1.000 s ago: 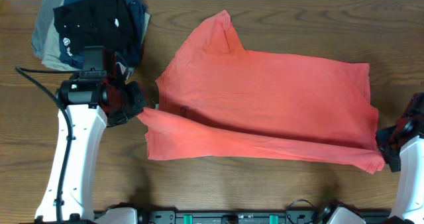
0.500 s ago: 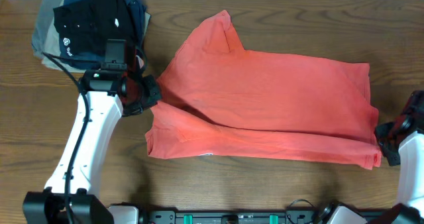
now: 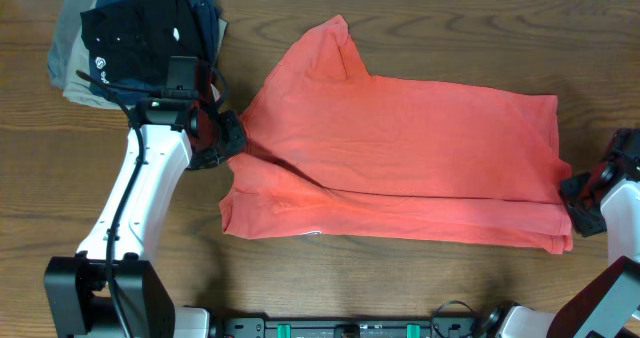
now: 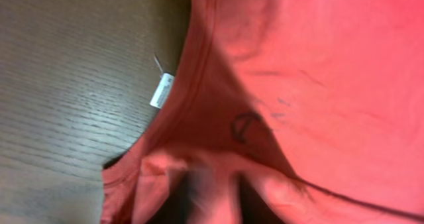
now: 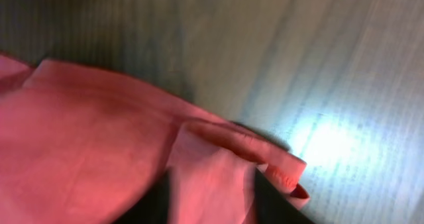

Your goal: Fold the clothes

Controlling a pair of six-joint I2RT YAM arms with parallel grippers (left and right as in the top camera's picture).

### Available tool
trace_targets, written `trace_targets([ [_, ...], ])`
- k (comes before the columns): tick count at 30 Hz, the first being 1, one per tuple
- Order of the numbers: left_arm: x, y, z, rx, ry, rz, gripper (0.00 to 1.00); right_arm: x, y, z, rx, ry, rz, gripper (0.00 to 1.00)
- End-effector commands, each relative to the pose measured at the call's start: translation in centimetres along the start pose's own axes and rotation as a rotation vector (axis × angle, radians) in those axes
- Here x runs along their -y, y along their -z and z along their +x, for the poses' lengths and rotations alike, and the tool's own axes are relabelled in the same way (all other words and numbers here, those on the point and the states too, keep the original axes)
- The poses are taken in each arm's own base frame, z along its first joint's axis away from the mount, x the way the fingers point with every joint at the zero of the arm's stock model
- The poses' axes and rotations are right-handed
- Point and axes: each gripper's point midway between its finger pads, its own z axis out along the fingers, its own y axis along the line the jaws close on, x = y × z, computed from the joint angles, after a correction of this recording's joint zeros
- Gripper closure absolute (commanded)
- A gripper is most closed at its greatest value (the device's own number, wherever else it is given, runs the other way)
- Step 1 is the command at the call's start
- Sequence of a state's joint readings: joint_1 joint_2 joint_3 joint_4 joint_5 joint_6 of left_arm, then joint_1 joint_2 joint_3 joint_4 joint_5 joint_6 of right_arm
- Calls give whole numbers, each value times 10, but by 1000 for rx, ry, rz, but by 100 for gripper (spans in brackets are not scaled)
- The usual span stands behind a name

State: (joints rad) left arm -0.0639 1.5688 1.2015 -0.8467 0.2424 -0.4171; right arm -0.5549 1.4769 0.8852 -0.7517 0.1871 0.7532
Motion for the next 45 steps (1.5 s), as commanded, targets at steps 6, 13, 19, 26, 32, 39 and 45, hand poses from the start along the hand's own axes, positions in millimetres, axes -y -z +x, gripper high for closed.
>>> trace_targets([
  [6,0,0,-9,35,-38,-12,8,-9,6,2,-40,160,-49,1],
  [13,1,29,2,1,-41,-24,7,-17,43,-1,-112,220,-75,1],
  [19,-12,31,58,-213,-10,-62,7,-52,69,35,-310,292,-326,1],
  [26,-9,-2,110,-350,-70,-67,30,-50,63,62,-376,332,-315,1],
  [32,-8,-36,133,-347,-41,-75,48,-50,61,70,-387,382,-313,1],
  [39,3,-61,130,-277,-53,-56,48,-49,61,71,-388,388,-313,1],
  [45,7,-80,123,-264,-37,-56,49,-48,60,71,-382,423,-316,1],
])
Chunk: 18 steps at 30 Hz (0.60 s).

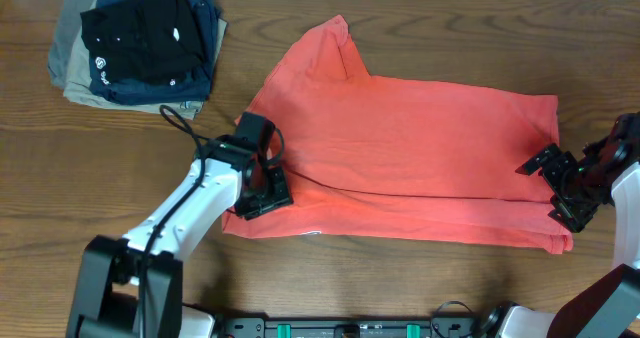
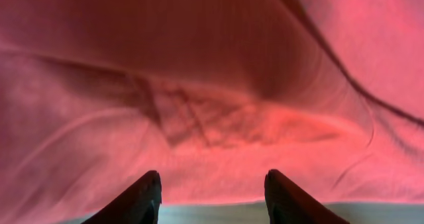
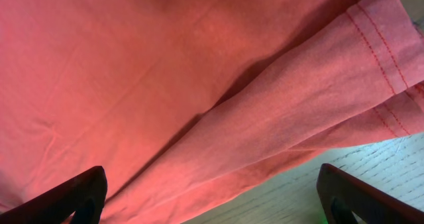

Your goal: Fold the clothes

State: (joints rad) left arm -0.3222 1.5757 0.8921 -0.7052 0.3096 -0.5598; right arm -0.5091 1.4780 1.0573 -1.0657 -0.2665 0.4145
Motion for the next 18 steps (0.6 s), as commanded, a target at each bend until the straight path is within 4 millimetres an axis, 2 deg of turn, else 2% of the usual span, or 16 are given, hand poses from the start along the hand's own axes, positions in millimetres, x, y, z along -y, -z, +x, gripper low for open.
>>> trace_targets([
  [1,-6,-13,-2,-15,36,-31,50,-3,-2,4,-11,60,-3,1],
  [10,-23,-33,-4,-38,80,-120,53,-1,-2,3,-6,64,10,1],
  [14,-22,-34,-6,-33,78,-115,59,-1,-2,3,-5,65,10,1],
  [18,-20,-34,-7,-26,76,-110,72,-1,-2,3,-5,65,10,1],
])
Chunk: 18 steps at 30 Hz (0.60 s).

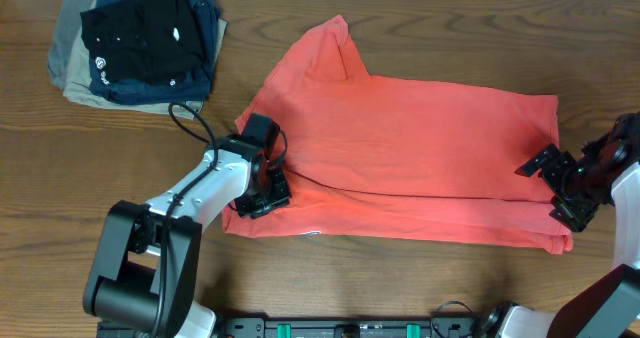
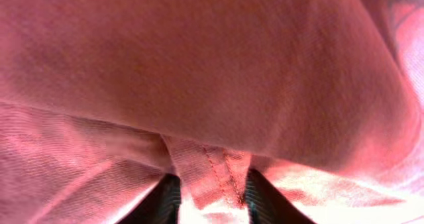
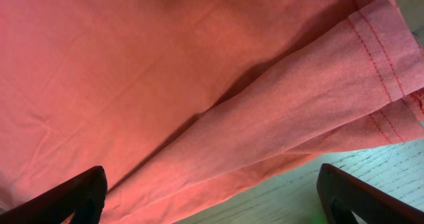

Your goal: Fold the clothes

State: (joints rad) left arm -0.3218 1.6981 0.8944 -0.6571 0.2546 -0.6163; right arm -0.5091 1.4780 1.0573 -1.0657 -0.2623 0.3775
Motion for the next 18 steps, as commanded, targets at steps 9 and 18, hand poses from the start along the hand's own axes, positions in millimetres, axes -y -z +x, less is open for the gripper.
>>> trace_targets([
  [9,-5,-6,1,-7,0,-27,81,-1,-2,3,-7,29,6,1],
  [18,-26,2,6,-18,13,-144,79,3,-2,2,-2,30,28,1],
])
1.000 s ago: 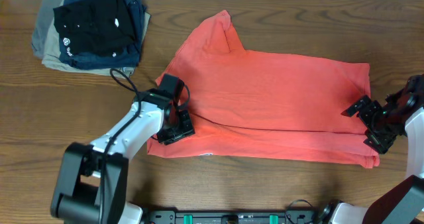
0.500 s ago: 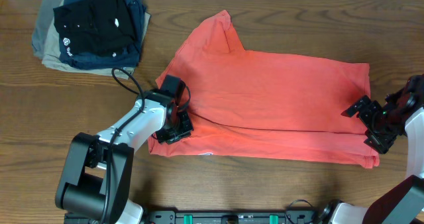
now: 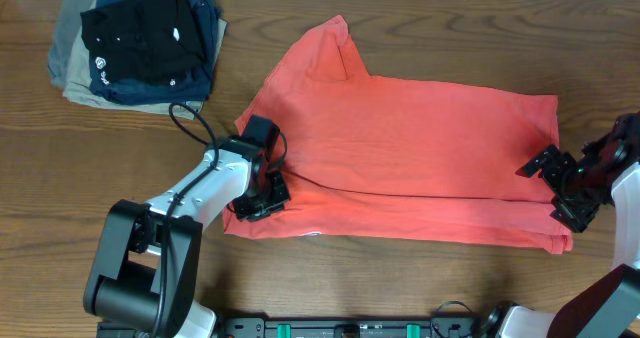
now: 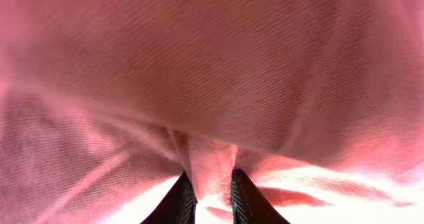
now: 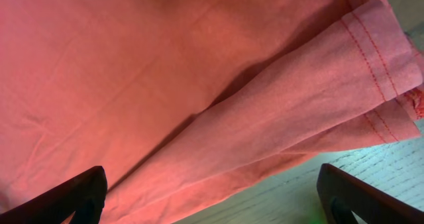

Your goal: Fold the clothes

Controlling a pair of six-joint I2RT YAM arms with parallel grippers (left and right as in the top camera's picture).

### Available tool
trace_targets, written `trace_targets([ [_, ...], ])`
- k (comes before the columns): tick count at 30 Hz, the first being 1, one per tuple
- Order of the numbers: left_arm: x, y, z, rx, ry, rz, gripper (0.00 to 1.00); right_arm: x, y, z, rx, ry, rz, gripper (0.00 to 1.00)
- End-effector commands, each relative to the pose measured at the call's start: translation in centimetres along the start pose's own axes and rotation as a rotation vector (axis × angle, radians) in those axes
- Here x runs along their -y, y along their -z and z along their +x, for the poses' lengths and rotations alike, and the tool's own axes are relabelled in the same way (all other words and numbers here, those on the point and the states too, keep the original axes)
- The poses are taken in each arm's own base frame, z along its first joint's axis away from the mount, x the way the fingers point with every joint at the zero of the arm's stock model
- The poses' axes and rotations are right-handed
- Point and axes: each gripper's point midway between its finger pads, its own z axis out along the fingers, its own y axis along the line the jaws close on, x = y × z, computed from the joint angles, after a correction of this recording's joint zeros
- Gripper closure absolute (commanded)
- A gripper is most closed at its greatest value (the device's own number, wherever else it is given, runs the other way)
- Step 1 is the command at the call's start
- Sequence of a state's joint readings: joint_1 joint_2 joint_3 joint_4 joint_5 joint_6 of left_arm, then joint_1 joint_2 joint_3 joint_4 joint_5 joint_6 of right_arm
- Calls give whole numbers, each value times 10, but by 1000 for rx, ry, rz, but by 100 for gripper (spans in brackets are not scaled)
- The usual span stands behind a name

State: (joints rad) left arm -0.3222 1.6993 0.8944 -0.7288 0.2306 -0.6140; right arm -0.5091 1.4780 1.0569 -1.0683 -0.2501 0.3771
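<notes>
An orange shirt (image 3: 420, 148) lies spread across the middle of the wooden table (image 3: 400, 278), its lower part doubled over lengthwise. My left gripper (image 3: 262, 192) sits at the shirt's lower left. In the left wrist view that gripper (image 4: 211, 187) is shut on a raised fold of the orange shirt (image 4: 218, 65). At the shirt's right edge my right gripper (image 3: 560, 192) is open. In its own view this gripper (image 5: 212, 207) has its fingers wide apart over the layered hem of the shirt (image 5: 199, 85), holding nothing.
A stack of folded dark and khaki clothes (image 3: 135, 43) lies at the far left corner. Bare wood runs along the front edge and to the left of the shirt. The left arm's cable (image 3: 190, 118) loops between the stack and the shirt.
My left gripper's fingers, which stood apart around a seam fold of the shirt, have shut on that fold. The right gripper and the shirt have not moved.
At first my left gripper was at the shirt's neckline on the left, and the right gripper was beyond the right hem with cloth between its fingers. Then both stood open over the shirt, the left at the lower left. The left then straddled a fold and now pinches it.
</notes>
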Motion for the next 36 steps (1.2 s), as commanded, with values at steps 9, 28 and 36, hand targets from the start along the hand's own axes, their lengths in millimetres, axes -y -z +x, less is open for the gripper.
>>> trace_targets([
  [9,-15,14,-7,50,2,-99,64,0,-2,3,-4,30,16,1],
  [28,5,13,-4,22,-9,0,80,1,-2,3,-6,45,20,1],
  [36,5,13,-4,21,-9,-2,87,1,-2,3,-6,45,20,1],
])
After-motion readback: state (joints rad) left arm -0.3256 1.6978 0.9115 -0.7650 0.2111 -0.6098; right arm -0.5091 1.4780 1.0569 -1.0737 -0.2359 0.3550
